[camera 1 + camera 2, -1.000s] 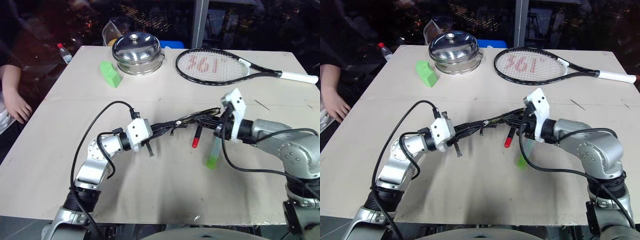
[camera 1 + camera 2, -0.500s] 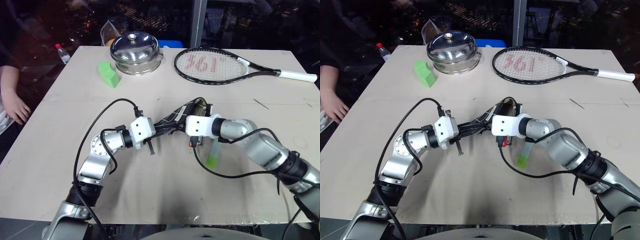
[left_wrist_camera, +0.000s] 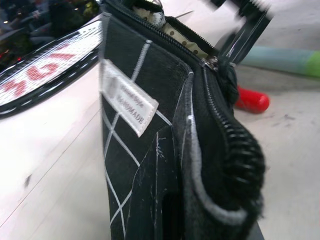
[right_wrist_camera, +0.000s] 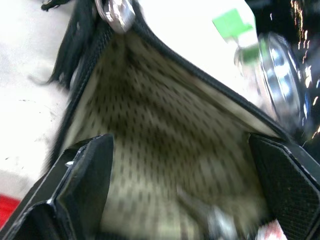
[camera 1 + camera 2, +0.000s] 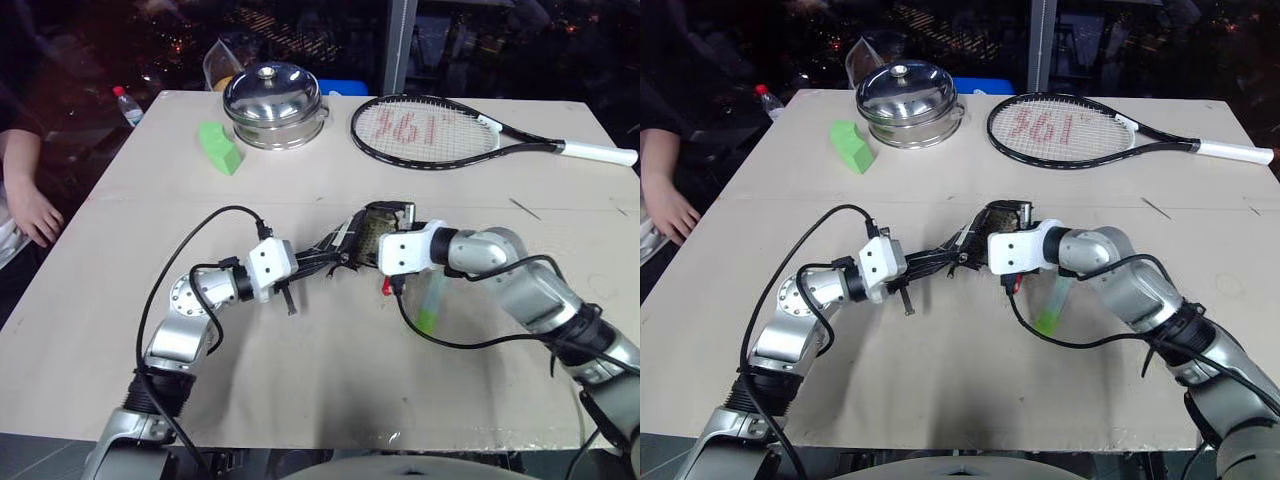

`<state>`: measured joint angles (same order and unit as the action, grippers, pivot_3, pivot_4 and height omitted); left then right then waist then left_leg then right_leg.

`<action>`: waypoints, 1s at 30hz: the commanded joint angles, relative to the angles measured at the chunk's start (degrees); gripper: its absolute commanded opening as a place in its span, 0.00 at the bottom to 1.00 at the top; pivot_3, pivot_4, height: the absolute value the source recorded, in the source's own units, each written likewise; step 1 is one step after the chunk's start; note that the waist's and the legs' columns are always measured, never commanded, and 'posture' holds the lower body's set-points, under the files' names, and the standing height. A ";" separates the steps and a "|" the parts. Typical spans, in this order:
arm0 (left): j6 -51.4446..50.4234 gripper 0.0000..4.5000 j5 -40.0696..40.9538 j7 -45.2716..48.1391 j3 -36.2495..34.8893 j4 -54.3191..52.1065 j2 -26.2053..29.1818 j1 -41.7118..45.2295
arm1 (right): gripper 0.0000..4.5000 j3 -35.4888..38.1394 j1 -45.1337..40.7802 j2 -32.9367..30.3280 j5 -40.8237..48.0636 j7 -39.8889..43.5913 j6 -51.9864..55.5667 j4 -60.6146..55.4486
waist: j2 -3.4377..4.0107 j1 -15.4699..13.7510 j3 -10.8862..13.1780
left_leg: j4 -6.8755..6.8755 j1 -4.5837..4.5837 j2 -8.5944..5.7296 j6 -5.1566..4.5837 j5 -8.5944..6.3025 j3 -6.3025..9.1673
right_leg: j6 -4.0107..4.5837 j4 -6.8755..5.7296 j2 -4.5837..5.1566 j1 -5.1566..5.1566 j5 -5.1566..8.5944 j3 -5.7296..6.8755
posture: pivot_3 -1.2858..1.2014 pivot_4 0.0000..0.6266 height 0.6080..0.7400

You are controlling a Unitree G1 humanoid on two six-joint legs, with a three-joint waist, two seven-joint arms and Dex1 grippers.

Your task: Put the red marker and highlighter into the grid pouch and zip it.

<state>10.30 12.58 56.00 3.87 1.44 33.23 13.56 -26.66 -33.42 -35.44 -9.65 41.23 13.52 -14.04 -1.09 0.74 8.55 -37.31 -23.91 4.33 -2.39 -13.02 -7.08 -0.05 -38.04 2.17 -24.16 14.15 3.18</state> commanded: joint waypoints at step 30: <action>1.70 0.00 -0.14 -3.86 -6.47 1.34 2.29 -1.93 | 0.12 2.53 -3.53 19.12 14.98 -23.27 69.88 -0.65 | -0.18 1.07 -0.30 | -0.01 0.05 -0.12 -0.01 0.00 0.29 | 0.05 0.05 0.25 0.22 -0.03 0.17 | 0.52 0.24 1.00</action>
<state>11.65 12.46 52.93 -1.75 5.27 35.23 11.84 -23.01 -37.76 -13.52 6.31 18.17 83.54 -16.82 -1.27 1.81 8.25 -37.32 -23.85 4.18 -2.41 -13.03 -6.79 0.00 -37.99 2.46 -23.92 14.12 3.36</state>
